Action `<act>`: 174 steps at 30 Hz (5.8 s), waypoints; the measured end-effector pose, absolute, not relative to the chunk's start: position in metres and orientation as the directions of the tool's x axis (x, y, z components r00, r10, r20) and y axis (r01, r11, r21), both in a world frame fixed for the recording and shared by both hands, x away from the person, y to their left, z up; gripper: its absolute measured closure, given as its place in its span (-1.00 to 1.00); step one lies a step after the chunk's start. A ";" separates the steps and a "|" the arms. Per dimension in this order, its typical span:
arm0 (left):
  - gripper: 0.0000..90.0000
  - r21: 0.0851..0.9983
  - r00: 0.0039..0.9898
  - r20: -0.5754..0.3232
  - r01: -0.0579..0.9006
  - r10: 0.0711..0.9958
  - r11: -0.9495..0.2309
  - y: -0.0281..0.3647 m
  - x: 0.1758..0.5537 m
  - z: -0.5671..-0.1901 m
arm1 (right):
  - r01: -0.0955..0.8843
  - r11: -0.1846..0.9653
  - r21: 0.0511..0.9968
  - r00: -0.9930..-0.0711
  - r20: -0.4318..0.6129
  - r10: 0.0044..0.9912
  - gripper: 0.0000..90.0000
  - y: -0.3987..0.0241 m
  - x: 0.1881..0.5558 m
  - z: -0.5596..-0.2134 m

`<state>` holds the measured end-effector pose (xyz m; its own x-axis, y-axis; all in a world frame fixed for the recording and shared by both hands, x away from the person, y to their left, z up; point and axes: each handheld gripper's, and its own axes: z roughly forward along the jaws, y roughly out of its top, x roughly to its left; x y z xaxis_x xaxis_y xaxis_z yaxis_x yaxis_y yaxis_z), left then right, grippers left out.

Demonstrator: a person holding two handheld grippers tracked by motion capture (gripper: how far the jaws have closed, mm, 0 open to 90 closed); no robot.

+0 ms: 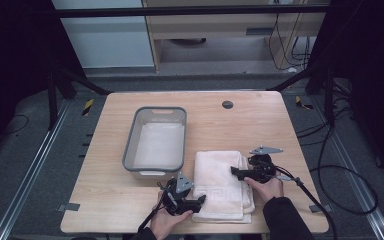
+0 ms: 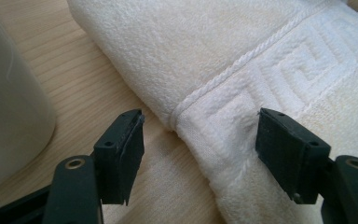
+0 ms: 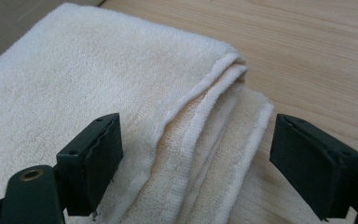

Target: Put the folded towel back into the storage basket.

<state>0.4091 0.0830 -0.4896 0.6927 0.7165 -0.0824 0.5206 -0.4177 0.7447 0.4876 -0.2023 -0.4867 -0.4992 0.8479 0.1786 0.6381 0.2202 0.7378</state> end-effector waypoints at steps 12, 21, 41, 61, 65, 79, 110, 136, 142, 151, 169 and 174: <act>-0.34 0.732 0.687 -0.112 0.546 0.718 -0.408 0.081 0.414 -0.496 | 0.663 0.220 0.715 -0.489 0.191 0.851 -0.61 -0.199 0.489 -0.493; -0.34 0.714 0.681 -0.158 0.579 0.715 -0.394 0.082 0.419 -0.499 | 0.684 0.215 0.697 -0.482 0.210 0.851 -0.61 -0.199 0.492 -0.496; 0.11 0.683 0.714 -0.221 0.600 0.664 -0.416 0.080 0.423 -0.497 | 0.729 0.189 0.657 -0.501 0.325 0.802 0.10 -0.197 0.492 -0.495; 0.61 0.705 0.702 -0.279 0.613 0.655 -0.357 0.083 0.419 -0.493 | 0.707 0.191 0.681 -0.527 0.327 0.784 0.44 -0.200 0.488 -0.482; 0.61 0.713 0.705 -0.272 0.605 0.655 -0.355 0.083 0.417 -0.490 | 0.688 0.192 0.700 -0.538 0.314 0.782 0.44 -0.200 0.486 -0.475; 0.62 0.757 0.724 -0.232 0.554 0.650 -0.347 0.088 0.414 -0.472 | 0.637 0.151 0.756 -0.556 0.315 0.769 0.45 -0.203 0.477 -0.453; 0.62 0.815 0.745 -0.173 0.476 0.644 -0.331 0.094 0.408 -0.437 | 0.533 0.128 0.836 -0.594 0.262 0.761 0.45 -0.203 0.468 -0.415; 0.62 0.861 0.752 -0.129 0.409 0.647 -0.303 0.103 0.421 -0.394 | 0.447 0.119 0.887 -0.613 0.206 0.763 0.46 -0.196 0.477 -0.370; 0.62 0.871 0.754 -0.127 0.396 0.644 -0.291 0.109 0.425 -0.388 | 0.428 0.112 0.897 -0.615 0.198 0.763 0.46 -0.192 0.479 -0.363; 0.62 0.890 0.746 -0.117 0.372 0.656 -0.265 0.121 0.429 -0.374 | 0.403 0.106 0.909 -0.625 0.189 0.757 0.46 -0.182 0.486 -0.350; 0.62 0.914 0.717 -0.129 0.354 0.685 -0.198 0.145 0.434 -0.356 | 0.362 0.109 0.926 -0.641 0.162 0.750 0.46 -0.159 0.495 -0.323; 0.62 0.916 0.704 -0.131 0.355 0.698 -0.186 0.153 0.436 -0.351 | 0.352 0.108 0.930 -0.640 0.155 0.752 0.46 -0.150 0.498 -0.318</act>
